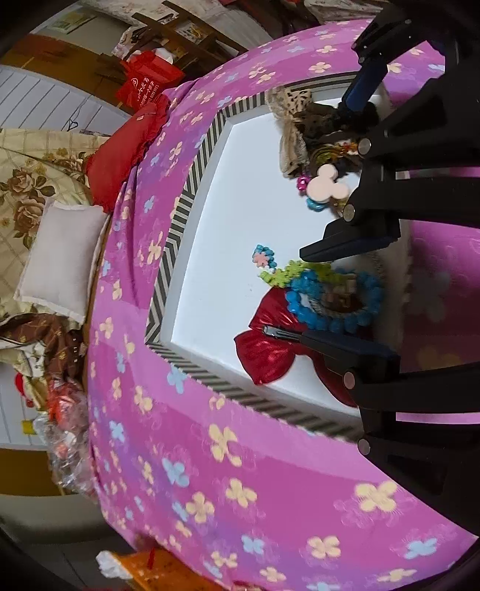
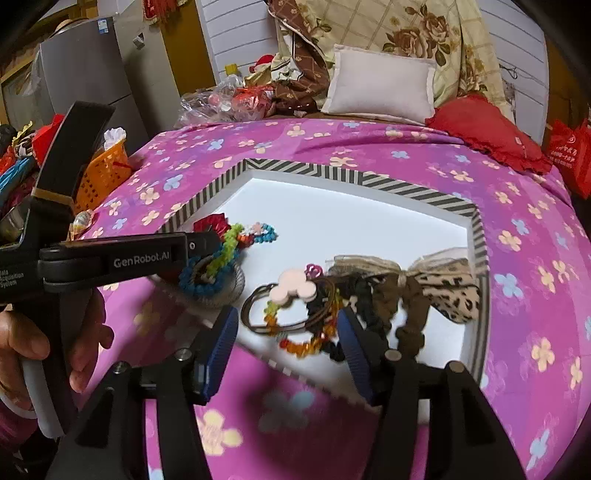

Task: Organize jewelry
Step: 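Open both tools to release the items in the tray and withdraw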

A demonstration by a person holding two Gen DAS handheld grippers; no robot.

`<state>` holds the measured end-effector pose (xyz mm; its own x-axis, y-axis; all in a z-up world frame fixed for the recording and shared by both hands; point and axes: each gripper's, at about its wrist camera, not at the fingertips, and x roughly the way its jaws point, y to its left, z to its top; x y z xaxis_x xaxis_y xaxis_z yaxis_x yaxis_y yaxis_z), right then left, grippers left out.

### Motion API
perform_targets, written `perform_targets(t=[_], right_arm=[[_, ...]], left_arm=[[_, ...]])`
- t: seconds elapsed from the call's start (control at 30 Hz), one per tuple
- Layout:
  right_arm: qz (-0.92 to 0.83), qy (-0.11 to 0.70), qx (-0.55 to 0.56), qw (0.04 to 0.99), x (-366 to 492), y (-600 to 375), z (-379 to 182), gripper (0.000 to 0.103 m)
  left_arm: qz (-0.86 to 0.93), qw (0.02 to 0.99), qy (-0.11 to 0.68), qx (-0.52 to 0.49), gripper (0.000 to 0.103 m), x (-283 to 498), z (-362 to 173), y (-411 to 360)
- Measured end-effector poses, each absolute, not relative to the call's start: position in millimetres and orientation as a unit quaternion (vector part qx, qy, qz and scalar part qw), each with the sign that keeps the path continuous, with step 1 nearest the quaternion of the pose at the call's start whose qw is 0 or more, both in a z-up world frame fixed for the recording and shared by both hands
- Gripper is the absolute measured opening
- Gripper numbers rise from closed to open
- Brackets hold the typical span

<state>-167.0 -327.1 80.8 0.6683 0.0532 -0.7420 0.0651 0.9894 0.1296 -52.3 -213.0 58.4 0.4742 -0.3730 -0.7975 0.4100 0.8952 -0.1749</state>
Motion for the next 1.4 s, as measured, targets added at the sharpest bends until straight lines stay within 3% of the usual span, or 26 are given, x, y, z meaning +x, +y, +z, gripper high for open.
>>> perform_targets(t=[0.17, 0.7, 1.4], right_arm=[[-0.026, 0.398, 0.075, 0.914, -183.7, -322.1, 86.6, 0.068], [-0.079, 0.388, 0.109, 0.912, -226.2, -319.1, 90.9, 0.078], [-0.078, 0.373, 0.098, 0.919, -256.8, -298.6, 113.6, 0.081]], left_arm=[[-0.22, 0.875, 0.43, 0.03, 0.021, -81.4, 73.2, -203.4], [-0.207, 0.893, 0.394, 0.065, 0.021, -151.9, 94.8, -180.9], [-0.184, 0.913, 0.362, 0.047, 0.021, -193.4, 117.7, -149.5]])
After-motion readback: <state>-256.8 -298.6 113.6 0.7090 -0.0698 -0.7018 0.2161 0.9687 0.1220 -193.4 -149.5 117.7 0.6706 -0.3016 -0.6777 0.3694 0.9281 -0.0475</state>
